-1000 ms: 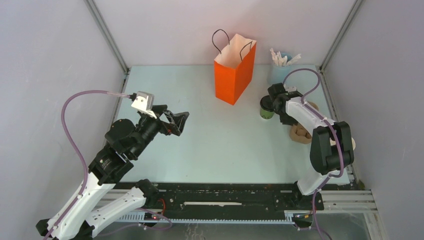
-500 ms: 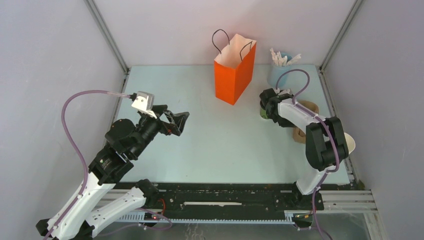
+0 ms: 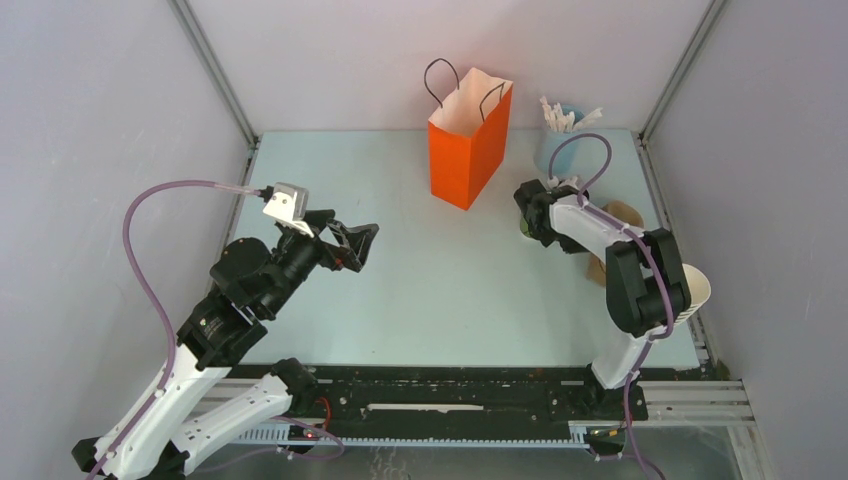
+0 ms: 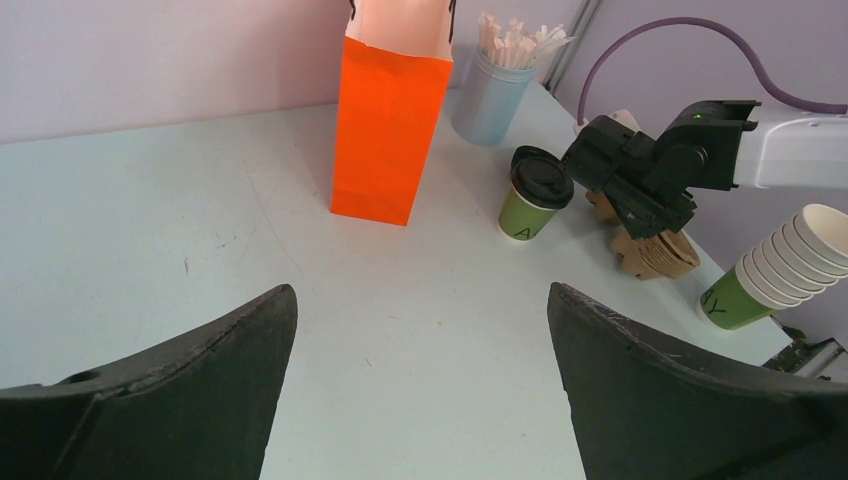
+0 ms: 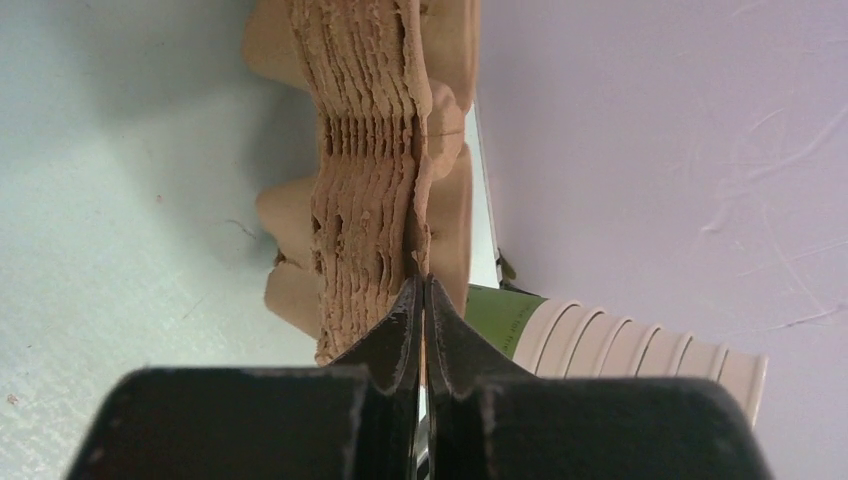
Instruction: Pack the takeout coffee
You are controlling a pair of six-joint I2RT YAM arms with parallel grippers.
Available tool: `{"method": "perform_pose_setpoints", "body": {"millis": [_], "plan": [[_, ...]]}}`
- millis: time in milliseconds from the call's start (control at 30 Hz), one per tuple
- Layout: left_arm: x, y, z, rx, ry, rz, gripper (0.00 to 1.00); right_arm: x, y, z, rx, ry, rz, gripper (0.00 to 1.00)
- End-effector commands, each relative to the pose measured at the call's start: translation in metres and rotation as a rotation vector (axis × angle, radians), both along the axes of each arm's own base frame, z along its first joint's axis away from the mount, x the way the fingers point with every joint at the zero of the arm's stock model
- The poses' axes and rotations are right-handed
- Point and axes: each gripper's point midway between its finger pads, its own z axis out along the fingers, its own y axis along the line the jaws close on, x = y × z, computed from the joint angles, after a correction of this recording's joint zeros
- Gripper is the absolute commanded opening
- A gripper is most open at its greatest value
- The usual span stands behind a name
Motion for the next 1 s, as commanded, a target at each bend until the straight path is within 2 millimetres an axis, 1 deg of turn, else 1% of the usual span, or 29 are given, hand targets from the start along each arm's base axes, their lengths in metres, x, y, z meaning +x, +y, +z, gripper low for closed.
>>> {"method": "perform_pose_setpoints", "body": {"millis": [0,67,200,267,333,467,567,700,767,933,967], "plan": [[0.002,-0.003,-0.003,0.005,-0.006,-0.009,1.00,0.005,-0.002,0.018,-0.058,-0.050,-0.015,0.05],[0.002,-0.003,-0.003,0.004,-0.008,-0.009,1.00,0.005,-0.002,0.014,-0.058,-0.041,-0.019,0.07],[0.001,-0.002,-0.003,0.003,-0.009,-0.008,1.00,0.007,0.003,0.003,0.005,-0.044,-0.030,0.21],[0.001,-0.002,-0.002,0.001,-0.011,-0.009,1.00,0.008,0.008,-0.006,0.084,-0.046,-0.042,0.23],[0.001,-0.002,-0.002,0.001,-0.011,-0.008,1.00,0.009,0.010,-0.007,0.120,-0.072,-0.051,0.24],[0.001,-0.002,-0.002,0.002,-0.010,-0.009,1.00,0.011,0.017,-0.012,0.209,-0.095,-0.061,0.35],[0.000,-0.002,-0.002,0.001,-0.011,-0.009,1.00,0.010,0.018,-0.018,0.284,-0.108,-0.078,0.37],[0.000,-0.002,-0.002,0.001,-0.011,-0.010,1.00,0.008,0.017,-0.024,0.332,-0.106,-0.095,0.35],[0.001,-0.002,-0.002,0.003,-0.011,-0.010,1.00,0.008,0.016,-0.021,0.295,-0.098,-0.078,0.30],[0.001,-0.002,-0.002,0.002,-0.010,-0.009,1.00,0.004,0.010,-0.005,0.174,-0.068,-0.030,0.02],[0.001,-0.002,-0.002,0.002,-0.010,-0.009,1.00,0.004,0.010,0.001,0.137,-0.067,-0.019,0.00]]}}
